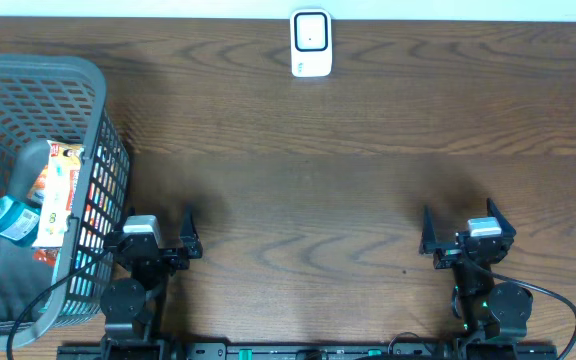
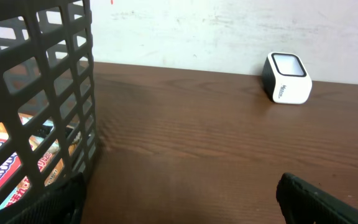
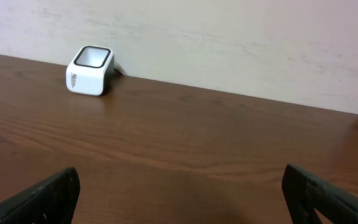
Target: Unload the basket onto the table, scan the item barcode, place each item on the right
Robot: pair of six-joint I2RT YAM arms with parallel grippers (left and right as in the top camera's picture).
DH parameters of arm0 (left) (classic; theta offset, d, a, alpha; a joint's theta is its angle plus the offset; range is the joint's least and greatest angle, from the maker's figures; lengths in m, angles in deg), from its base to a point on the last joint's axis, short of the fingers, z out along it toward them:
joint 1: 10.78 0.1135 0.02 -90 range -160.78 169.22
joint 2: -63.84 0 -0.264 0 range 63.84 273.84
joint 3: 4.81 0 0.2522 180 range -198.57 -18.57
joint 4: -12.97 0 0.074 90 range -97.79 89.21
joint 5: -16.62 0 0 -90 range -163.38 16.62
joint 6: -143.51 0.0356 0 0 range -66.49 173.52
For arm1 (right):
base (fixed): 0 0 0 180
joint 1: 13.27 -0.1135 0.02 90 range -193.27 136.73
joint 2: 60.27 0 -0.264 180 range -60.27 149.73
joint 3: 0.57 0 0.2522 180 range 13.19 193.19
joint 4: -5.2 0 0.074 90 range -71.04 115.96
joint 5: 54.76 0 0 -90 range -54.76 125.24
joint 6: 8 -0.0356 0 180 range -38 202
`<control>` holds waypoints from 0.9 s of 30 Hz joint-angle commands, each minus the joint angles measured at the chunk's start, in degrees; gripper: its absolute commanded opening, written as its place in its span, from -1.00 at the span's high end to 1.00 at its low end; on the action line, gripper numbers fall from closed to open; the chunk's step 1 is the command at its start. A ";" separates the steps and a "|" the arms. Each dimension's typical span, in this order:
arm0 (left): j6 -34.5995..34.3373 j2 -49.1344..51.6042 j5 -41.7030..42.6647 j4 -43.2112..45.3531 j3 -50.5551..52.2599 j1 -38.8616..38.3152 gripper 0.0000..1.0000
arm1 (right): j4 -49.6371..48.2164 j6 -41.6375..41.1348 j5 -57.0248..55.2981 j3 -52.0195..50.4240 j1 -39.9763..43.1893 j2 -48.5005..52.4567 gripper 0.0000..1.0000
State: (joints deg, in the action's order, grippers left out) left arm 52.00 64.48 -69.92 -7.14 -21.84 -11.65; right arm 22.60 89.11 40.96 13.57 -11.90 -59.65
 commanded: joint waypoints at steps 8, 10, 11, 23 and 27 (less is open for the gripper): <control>-0.26 -0.04 -0.52 -0.37 1.64 0.31 -0.96 | 0.26 0.04 -0.24 -0.07 -0.20 -0.28 -0.98; -0.28 -0.04 -0.50 -0.39 1.22 0.28 -0.96 | 0.24 0.04 -0.24 -0.07 -0.20 -0.28 -0.98; -0.28 -0.04 -0.50 -0.44 0.85 0.31 -0.95 | 0.26 0.02 -0.24 -0.07 -0.20 -0.28 -0.98; -0.31 1.31 4.20 -8.96 -9.11 0.28 -0.96 | 0.26 0.04 -0.24 -0.07 -0.20 -0.28 -0.98; -0.33 3.37 5.11 -10.88 -13.03 0.28 -0.96 | 0.26 0.04 -0.24 -0.07 -0.20 -0.28 -0.99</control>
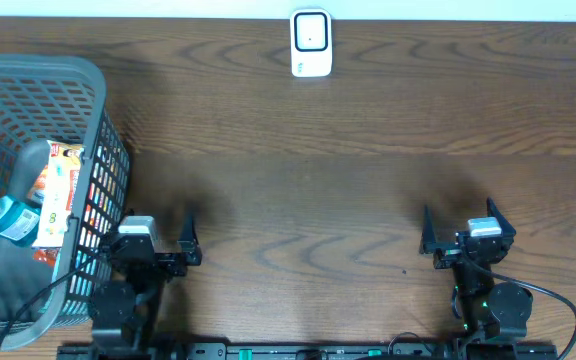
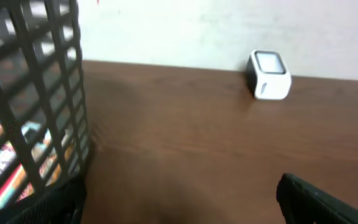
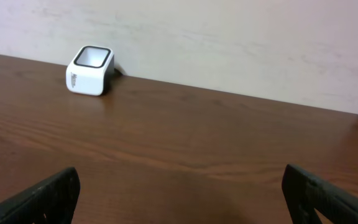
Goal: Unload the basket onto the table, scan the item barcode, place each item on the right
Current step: 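Move the left gripper over the basket and reach down inside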
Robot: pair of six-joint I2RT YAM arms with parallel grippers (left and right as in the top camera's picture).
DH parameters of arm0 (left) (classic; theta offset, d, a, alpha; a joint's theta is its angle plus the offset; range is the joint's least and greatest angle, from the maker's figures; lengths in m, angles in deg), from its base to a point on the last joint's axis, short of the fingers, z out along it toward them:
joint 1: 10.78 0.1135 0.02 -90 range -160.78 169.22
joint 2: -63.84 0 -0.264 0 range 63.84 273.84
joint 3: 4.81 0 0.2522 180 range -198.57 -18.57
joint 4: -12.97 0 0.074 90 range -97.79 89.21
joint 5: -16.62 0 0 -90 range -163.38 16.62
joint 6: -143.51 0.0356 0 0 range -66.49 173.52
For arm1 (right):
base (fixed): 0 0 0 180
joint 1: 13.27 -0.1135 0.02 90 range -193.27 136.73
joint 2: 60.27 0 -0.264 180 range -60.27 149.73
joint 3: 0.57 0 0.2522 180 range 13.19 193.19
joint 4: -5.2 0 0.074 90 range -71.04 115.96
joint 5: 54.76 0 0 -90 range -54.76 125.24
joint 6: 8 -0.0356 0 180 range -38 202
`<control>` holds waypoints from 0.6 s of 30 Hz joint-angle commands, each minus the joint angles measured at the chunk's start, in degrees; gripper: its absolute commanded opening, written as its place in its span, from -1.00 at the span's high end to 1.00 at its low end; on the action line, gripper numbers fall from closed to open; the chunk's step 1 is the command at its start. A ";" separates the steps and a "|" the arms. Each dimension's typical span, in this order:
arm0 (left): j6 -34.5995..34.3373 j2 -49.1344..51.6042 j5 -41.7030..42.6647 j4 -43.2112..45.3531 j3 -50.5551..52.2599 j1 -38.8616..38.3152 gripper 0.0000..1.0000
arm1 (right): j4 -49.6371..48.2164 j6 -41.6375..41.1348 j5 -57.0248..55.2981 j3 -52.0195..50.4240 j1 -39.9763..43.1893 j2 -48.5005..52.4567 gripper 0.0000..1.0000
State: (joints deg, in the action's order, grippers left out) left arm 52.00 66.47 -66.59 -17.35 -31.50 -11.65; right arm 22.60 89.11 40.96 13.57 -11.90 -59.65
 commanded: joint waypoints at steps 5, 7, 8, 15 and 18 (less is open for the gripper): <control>-0.31 6.34 1.79 -4.04 -8.92 0.28 -0.96 | 0.26 0.02 -0.24 -0.07 -0.20 -0.28 -0.99; -0.31 8.63 1.79 -4.70 -10.27 0.28 -0.96 | 0.24 0.04 -0.24 -0.07 -0.20 -0.28 -0.99; -0.31 9.75 1.90 -4.94 -10.88 0.28 -0.96 | 0.26 0.02 -0.24 -0.07 -0.20 -0.28 -0.98; -2.25 14.12 5.77 -4.20 -11.43 0.28 -0.96 | 0.24 0.04 -0.24 -0.07 -0.20 -0.28 -0.98; -2.27 15.06 6.34 -3.50 -12.48 0.28 -0.96 | 0.26 0.04 -0.24 -0.07 -0.20 -0.28 -0.98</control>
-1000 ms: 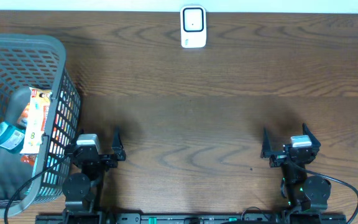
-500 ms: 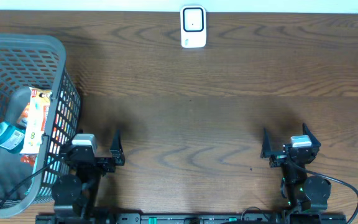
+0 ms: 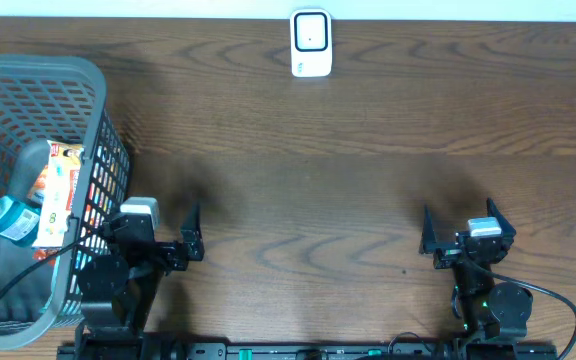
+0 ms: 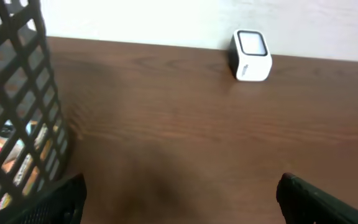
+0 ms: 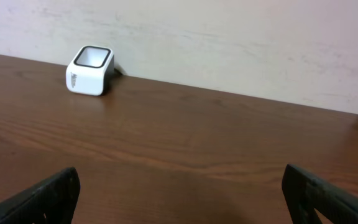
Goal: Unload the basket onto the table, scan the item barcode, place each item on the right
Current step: 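Move the left gripper over the basket and reach down inside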
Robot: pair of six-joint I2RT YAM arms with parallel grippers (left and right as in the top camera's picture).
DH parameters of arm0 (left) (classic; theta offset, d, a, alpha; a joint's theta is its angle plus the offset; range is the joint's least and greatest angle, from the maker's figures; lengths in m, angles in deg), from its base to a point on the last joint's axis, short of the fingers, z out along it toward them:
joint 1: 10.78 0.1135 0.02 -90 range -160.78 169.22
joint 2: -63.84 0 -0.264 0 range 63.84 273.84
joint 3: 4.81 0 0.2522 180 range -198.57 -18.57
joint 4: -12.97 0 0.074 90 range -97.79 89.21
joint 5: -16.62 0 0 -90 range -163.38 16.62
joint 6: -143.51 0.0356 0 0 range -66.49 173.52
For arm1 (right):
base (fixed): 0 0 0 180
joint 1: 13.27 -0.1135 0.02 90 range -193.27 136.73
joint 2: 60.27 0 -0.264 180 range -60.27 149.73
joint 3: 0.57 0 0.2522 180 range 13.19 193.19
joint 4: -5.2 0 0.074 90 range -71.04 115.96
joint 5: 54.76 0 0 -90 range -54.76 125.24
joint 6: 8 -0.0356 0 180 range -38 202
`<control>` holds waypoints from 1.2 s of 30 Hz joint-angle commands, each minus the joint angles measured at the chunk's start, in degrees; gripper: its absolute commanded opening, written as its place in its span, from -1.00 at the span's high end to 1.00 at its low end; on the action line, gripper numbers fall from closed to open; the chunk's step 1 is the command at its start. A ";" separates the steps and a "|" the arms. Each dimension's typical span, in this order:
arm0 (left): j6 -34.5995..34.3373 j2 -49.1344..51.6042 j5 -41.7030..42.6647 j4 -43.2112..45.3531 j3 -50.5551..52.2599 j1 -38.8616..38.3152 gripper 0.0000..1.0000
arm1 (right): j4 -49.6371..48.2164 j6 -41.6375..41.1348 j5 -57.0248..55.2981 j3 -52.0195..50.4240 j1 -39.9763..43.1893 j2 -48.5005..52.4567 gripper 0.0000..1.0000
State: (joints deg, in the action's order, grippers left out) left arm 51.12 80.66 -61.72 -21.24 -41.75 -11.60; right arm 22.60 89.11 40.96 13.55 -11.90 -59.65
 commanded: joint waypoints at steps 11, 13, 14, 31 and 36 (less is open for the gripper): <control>-4.00 16.02 5.73 -4.63 -21.14 0.24 -0.95 | 0.26 0.04 -0.24 -0.04 -0.20 -0.28 -0.99; -3.98 19.50 5.73 -5.97 -25.53 0.24 -0.96 | 0.26 0.02 -0.24 -0.04 -0.20 -0.28 -0.99; -3.98 20.98 5.79 -6.45 -27.50 0.24 -0.96 | 0.24 0.02 -0.24 -0.04 -0.20 -0.28 -0.99; -8.96 26.58 6.47 -6.58 -35.36 0.26 -0.96 | 0.26 0.02 -0.24 -0.04 -0.20 -0.28 -0.99; -9.11 29.55 0.83 -11.02 -40.52 0.26 -0.96 | 0.24 0.04 -0.24 -0.04 -0.20 -0.28 -0.99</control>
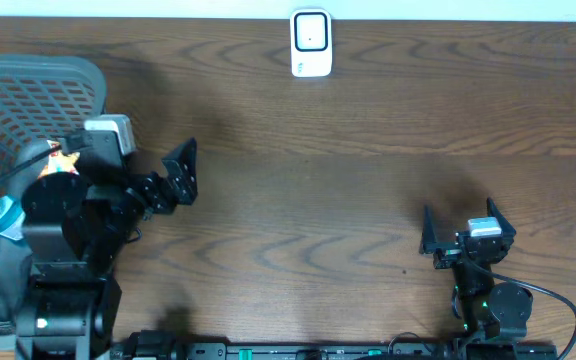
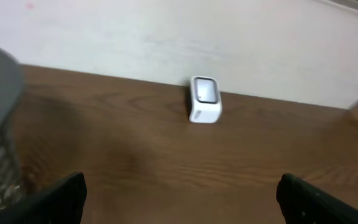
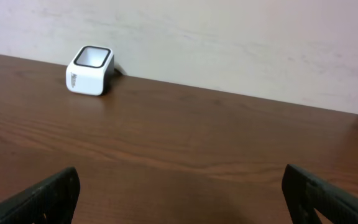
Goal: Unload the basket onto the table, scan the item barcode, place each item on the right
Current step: 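Move the left gripper over the basket and reach down inside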
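The white barcode scanner (image 1: pixel 310 43) stands at the table's far edge; it shows too in the left wrist view (image 2: pixel 205 107) and the right wrist view (image 3: pixel 91 70). The items lie in the grey basket (image 1: pixel 28 85) at the left: a water bottle shows, and my left arm covers most of the rest. My left gripper (image 1: pixel 175 178) is raised beside the basket's right wall, open and empty (image 2: pixel 179 199), facing the scanner. My right gripper (image 1: pixel 460 232) rests low at the near right, open and empty (image 3: pixel 179 193).
The basket's rim shows blurred at the left of the left wrist view. A pale wall runs behind the scanner. Bare brown wooden tabletop (image 1: pixel 348 190) lies between both arms and the scanner.
My left arm has risen from its low pose near the front edge and now stands high beside the basket; its view sees the basket rim from above. The right arm is unchanged.
Both grippers first rested open near the table's front edge. The left wrist view then stood progressively higher against the basket wall, with the scanner shifting leftward in it. Now the left gripper is up beside the basket's rim. The right arm stayed still throughout.
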Robot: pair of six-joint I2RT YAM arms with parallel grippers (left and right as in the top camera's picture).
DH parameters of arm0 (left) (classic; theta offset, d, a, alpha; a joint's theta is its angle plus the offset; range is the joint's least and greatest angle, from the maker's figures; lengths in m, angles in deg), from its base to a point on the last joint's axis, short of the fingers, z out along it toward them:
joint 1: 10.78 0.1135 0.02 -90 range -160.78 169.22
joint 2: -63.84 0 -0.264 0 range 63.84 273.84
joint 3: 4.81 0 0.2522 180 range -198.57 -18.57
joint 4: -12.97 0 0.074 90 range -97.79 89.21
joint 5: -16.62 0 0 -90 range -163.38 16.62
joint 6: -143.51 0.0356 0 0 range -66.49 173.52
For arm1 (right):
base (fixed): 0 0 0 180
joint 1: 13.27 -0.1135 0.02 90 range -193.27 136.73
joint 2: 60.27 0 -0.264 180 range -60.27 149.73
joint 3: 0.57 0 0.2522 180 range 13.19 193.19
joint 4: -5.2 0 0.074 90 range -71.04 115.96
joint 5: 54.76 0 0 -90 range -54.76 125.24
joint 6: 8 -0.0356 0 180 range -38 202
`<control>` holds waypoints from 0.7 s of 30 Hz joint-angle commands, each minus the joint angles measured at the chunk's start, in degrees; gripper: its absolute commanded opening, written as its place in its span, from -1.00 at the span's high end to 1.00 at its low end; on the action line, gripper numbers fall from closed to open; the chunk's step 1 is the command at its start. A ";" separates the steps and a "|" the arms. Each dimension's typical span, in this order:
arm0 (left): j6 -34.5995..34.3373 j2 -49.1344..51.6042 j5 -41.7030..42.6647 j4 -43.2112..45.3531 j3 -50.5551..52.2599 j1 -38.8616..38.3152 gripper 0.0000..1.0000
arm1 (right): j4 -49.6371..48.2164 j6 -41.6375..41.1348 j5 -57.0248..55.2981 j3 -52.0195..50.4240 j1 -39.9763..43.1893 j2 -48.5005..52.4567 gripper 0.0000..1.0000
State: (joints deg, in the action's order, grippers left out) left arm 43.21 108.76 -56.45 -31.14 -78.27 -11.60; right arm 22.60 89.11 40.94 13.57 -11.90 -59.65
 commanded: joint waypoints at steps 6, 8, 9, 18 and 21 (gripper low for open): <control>-1.20 6.45 -7.58 -4.42 -11.04 0.26 -0.96 | 0.26 0.02 -0.22 -0.07 -0.20 -0.28 -0.99; -1.18 7.87 -7.61 -4.57 -12.87 0.26 -0.96 | 0.26 0.04 -0.22 -0.09 -0.20 -0.28 -0.98; -1.18 8.44 -7.98 -4.61 -13.70 0.26 -0.96 | 0.24 0.02 -0.22 -0.07 -0.20 -0.28 -0.98; -1.18 10.16 -21.11 -6.91 -20.48 0.26 -0.96 | 0.26 0.02 -0.22 -0.07 -0.20 -0.28 -0.99; -0.87 10.25 -22.38 -6.88 -22.53 0.26 -0.96 | 0.24 0.02 -0.22 -0.07 -0.20 -0.28 -0.98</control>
State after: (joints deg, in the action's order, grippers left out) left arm 42.75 119.08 -74.44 -38.01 -97.84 -11.60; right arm 22.60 89.11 40.96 13.55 -11.90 -59.65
